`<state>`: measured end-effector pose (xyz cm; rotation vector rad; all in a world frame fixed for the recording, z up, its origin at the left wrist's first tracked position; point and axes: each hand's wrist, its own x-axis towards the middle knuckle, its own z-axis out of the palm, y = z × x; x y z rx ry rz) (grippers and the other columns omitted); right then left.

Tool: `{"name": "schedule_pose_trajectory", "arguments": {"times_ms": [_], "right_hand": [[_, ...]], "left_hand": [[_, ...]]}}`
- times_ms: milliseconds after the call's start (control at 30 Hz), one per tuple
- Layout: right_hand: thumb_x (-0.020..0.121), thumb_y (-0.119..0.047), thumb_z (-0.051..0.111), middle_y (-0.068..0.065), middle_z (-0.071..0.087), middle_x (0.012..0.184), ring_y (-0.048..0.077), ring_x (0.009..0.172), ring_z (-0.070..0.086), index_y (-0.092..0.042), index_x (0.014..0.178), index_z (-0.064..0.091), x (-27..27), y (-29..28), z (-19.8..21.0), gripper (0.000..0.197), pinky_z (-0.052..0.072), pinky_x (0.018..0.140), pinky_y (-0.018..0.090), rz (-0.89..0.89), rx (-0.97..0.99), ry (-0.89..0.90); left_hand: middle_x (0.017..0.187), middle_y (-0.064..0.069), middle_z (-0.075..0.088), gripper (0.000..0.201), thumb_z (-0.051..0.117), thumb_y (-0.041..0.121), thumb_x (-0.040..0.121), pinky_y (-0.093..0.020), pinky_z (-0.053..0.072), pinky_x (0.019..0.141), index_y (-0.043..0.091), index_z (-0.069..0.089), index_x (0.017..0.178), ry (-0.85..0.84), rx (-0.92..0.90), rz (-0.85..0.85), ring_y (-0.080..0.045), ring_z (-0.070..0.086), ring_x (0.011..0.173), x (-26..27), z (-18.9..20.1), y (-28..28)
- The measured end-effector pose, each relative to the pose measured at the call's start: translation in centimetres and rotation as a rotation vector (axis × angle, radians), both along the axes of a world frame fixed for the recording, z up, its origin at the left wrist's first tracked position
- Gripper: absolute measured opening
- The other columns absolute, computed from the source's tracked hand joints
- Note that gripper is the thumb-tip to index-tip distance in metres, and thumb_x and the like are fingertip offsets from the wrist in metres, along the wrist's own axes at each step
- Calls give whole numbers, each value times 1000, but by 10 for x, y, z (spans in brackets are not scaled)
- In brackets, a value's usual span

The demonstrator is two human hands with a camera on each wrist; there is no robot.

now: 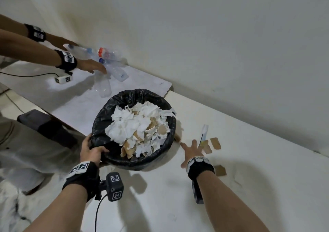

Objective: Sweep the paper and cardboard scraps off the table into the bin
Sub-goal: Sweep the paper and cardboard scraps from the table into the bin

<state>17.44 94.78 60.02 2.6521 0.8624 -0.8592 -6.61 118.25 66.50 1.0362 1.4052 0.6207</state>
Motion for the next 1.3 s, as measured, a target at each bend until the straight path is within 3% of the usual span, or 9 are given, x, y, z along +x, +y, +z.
{"name": "schedule_pose_trajectory", "arguments": {"times_ms": [67,233,367,500,600,733,967,1167,1300], "right_hand": [[77,-21,71,11,28,134,43,132,26,-34,136,33,-1,1,-4,71,43,98,52,-18,74,34],[90,-6,50,12,50,115,29,113,53,-12,126,53,0,-12,-5,37,43,94,32,-8,223,-30],[90,-8,49,16,56,108,32,109,55,-5,116,60,-11,-23,4,28,47,89,32,-189,225,-19],[81,-3,54,-3,50,76,24,86,59,2,130,52,-16,-29,19,49,43,67,17,-366,358,-31],[75,-2,56,-2,61,68,14,70,53,-4,102,71,-18,-23,51,31,34,55,15,-440,503,-91],[69,-10,72,0,75,83,18,90,67,-22,84,78,-21,6,114,20,50,84,24,-568,797,-173],[78,-8,72,9,74,101,19,99,67,-15,95,77,-47,87,177,19,38,78,12,-459,985,-121],[92,-24,58,1,52,140,18,128,49,-19,137,51,-48,113,169,45,35,104,22,-343,900,115],[91,-19,58,-5,52,137,13,101,64,-26,136,50,-14,96,169,47,50,92,24,-525,1065,107]], "left_hand": [[137,-12,55,89,58,-17,69,-36,56,58,42,51,134,4,1,-6,-40,62,101,6,9,5],[122,-8,49,80,51,-22,80,-15,42,32,23,44,146,-10,-5,-68,-15,50,73,15,29,8],[120,-13,55,84,51,-21,78,-22,47,33,30,45,144,-2,-54,-134,-27,56,78,15,22,23],[121,-14,58,88,51,-20,74,-45,57,63,37,47,140,-2,-74,-211,-43,62,96,16,19,38],[121,-17,61,86,54,-18,74,-39,55,61,37,48,140,-9,-46,-256,-36,63,86,19,23,48],[113,-14,61,83,56,-16,74,-37,52,58,35,48,140,30,-10,-314,-26,57,74,18,32,56],[108,-13,63,84,55,-15,71,-48,57,77,32,46,141,33,17,-374,-37,60,92,18,37,59],[111,-12,61,85,55,-15,70,-53,57,82,36,47,138,14,3,-378,-36,59,93,31,34,69],[113,-11,60,86,54,-14,72,-60,57,80,40,46,139,10,-9,-341,-35,60,88,47,32,80]]}}
